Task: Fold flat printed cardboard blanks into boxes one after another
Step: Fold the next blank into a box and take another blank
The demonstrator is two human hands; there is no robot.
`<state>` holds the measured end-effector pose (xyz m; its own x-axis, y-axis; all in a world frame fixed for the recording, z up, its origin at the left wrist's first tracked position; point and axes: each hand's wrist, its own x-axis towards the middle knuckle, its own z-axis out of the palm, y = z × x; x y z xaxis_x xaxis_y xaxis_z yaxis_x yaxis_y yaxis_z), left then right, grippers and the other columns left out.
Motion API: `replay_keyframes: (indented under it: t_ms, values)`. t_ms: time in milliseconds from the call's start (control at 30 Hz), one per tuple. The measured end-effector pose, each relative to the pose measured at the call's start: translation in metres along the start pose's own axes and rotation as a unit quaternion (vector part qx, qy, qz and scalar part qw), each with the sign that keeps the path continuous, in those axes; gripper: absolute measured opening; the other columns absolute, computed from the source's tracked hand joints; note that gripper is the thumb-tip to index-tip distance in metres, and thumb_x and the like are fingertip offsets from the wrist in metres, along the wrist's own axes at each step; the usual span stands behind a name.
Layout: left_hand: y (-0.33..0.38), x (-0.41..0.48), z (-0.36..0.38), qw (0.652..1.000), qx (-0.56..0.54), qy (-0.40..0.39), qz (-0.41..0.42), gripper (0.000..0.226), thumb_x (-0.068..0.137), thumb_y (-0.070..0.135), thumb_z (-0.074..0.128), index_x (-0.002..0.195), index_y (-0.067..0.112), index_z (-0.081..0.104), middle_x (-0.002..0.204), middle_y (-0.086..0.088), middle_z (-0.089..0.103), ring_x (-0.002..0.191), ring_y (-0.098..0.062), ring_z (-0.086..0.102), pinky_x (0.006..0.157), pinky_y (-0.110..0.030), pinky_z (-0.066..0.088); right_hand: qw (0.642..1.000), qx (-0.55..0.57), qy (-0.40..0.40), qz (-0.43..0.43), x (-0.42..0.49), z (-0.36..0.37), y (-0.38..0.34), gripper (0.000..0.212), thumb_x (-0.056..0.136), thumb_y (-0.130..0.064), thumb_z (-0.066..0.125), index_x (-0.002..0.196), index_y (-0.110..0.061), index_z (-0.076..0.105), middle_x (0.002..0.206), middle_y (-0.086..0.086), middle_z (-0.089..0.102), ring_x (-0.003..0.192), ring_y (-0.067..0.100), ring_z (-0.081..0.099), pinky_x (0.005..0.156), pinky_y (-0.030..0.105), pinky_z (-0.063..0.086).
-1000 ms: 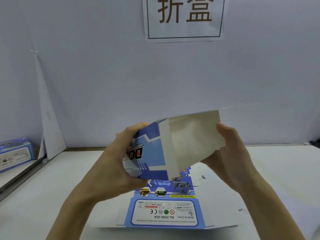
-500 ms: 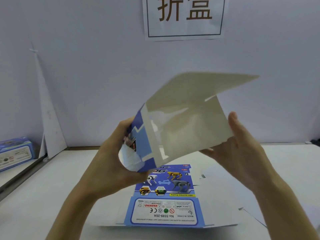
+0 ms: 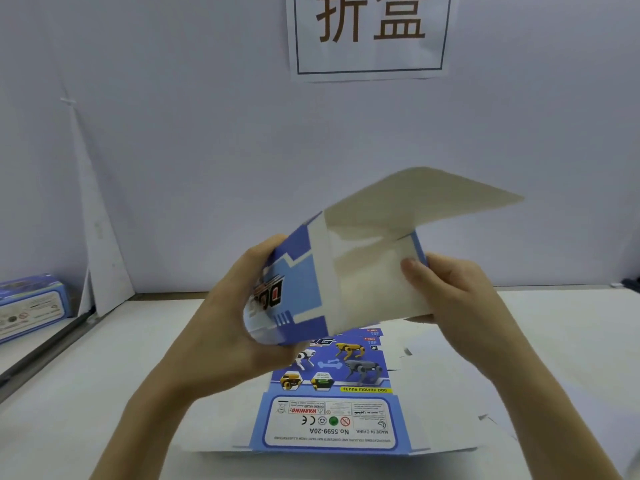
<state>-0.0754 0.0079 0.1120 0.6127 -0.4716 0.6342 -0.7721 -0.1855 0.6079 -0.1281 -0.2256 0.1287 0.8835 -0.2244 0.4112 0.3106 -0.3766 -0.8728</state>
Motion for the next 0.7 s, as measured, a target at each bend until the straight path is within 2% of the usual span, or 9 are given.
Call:
replay_keyframes:
  t_ms: [67,133,200,233,300,367,500,567,700]
  values:
    - [-0.002,0.003,0.003,0.999,-0.013,0.024,-0.036,0.089,0.061,0.037,0.086,0.130,0.058,0.033,0.123,0.034,0.050,0.114,0.015,0.049,0.076,-0.006,0.048,0.990,-0.112,0.082,-0.029,0.001,0.005,0.001,0.035,0.098,-0.014,0.045,0.075,0.011,0.052,0.069,0.029,0.051,0.066,0.041,0.048,0.066,0.055,0.054]
    - [-0.002,0.004,0.005,0.995,-0.008,0.038,-0.092,0.089,0.063,0.048,0.085,0.129,0.064,0.027,0.126,0.045,0.038,0.110,0.028,0.040,0.088,-0.007,0.042,0.972,-0.164,0.160,-0.056,0.001,0.012,0.002,0.038,0.097,-0.011,0.044,0.063,0.005,0.040,0.056,0.020,0.041,0.064,0.044,0.044,0.062,0.047,0.053]
    - [0.001,0.004,0.001,0.982,-0.119,-0.024,-0.142,0.099,0.057,0.052,0.085,0.137,0.057,0.028,0.136,0.038,0.040,0.122,0.018,0.041,0.101,-0.021,0.043,0.952,-0.205,0.210,-0.082,0.000,0.017,0.001,0.044,0.096,-0.008,0.045,0.055,-0.006,0.028,0.047,0.006,0.033,0.051,0.032,0.034,0.048,0.018,0.037]
    - [0.006,0.006,0.000,0.966,-0.198,-0.072,-0.150,0.107,0.051,0.053,0.085,0.141,0.051,0.029,0.142,0.028,0.042,0.129,0.007,0.042,0.103,-0.028,0.044,0.945,-0.221,0.220,-0.094,0.000,0.018,0.002,0.047,0.095,-0.007,0.045,0.053,-0.011,0.024,0.045,0.002,0.029,0.046,0.025,0.028,0.047,0.018,0.031]
    - [0.020,0.010,0.001,0.935,-0.295,-0.094,-0.171,0.114,0.047,0.060,0.084,0.145,0.042,0.028,0.149,0.014,0.039,0.137,-0.006,0.038,0.109,-0.039,0.038,0.938,-0.240,0.226,-0.104,0.000,0.020,0.003,0.050,0.094,-0.005,0.045,0.053,-0.017,0.019,0.044,-0.003,0.023,0.044,0.016,0.022,0.047,0.016,0.028]
    - [0.026,0.014,0.007,0.936,-0.288,-0.061,-0.195,0.102,0.058,0.066,0.074,0.146,0.040,0.028,0.152,0.012,0.037,0.137,-0.009,0.038,0.112,-0.040,0.032,0.940,-0.245,0.214,-0.105,0.000,0.022,0.003,0.050,0.094,-0.005,0.046,0.054,-0.017,0.018,0.044,-0.004,0.022,0.044,0.016,0.021,0.046,0.018,0.026]
    - [0.019,0.010,0.015,0.958,-0.201,-0.059,-0.197,0.129,0.031,0.088,0.066,0.146,0.043,0.028,0.146,0.014,0.045,0.129,-0.016,0.049,0.107,-0.047,0.041,0.946,-0.233,0.201,-0.100,0.000,0.026,0.002,0.049,0.094,-0.007,0.045,0.054,-0.017,0.020,0.044,-0.004,0.022,0.044,0.016,0.022,0.046,0.021,0.026]
    - [0.019,0.009,0.016,0.965,-0.193,-0.054,-0.169,0.115,0.039,0.087,0.064,0.142,0.042,0.037,0.136,0.018,0.053,0.122,-0.007,0.054,0.102,-0.038,0.046,0.946,-0.235,0.202,-0.100,-0.001,0.025,0.001,0.049,0.094,-0.007,0.046,0.054,-0.017,0.020,0.044,-0.004,0.023,0.044,0.016,0.022,0.046,0.020,0.026]
    - [0.020,0.009,0.019,0.968,-0.185,-0.008,-0.172,0.054,0.072,0.067,0.058,0.121,0.044,0.052,0.106,0.016,0.068,0.096,-0.006,0.066,0.075,-0.020,0.054,0.943,-0.246,0.190,-0.118,-0.004,0.029,0.000,0.050,0.095,-0.008,0.047,0.054,-0.021,0.021,0.043,-0.006,0.024,0.043,0.014,0.024,0.047,0.021,0.028]
